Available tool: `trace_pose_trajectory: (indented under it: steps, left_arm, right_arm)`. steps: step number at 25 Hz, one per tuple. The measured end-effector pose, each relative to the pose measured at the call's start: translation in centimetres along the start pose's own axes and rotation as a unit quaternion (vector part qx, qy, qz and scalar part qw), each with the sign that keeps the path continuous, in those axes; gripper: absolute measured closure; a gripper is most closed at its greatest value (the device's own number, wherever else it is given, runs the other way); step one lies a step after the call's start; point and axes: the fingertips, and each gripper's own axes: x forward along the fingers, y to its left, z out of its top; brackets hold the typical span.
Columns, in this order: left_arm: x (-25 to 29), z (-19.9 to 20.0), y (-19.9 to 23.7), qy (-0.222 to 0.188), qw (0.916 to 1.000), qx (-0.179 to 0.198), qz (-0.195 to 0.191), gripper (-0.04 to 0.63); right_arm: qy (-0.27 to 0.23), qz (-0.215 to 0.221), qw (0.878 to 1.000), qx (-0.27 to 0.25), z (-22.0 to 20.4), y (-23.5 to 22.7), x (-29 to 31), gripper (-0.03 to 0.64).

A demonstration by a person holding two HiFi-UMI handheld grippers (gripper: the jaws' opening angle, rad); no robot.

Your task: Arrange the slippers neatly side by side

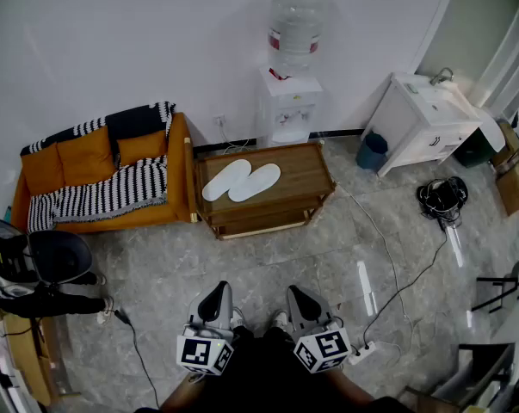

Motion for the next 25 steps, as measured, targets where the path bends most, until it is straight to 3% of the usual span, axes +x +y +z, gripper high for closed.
trace_pose_trajectory:
  steps: [16, 25]
  left_arm:
    - [-1.3, -0.1, 2.5, 0.01, 0.9999, -0.008, -0.005, 0.583]
    - [-2.5, -0.3, 6.5, 0.017, 0.9997, -0.007, -0.014, 0.583]
  right_arm:
    - [0.003, -0.002, 1.0, 0.004, -0.4, 2.6, 1.4, 0.604]
    - [0.005, -0.019, 1.0, 0.001, -1.3, 5.3, 3.5, 0.604]
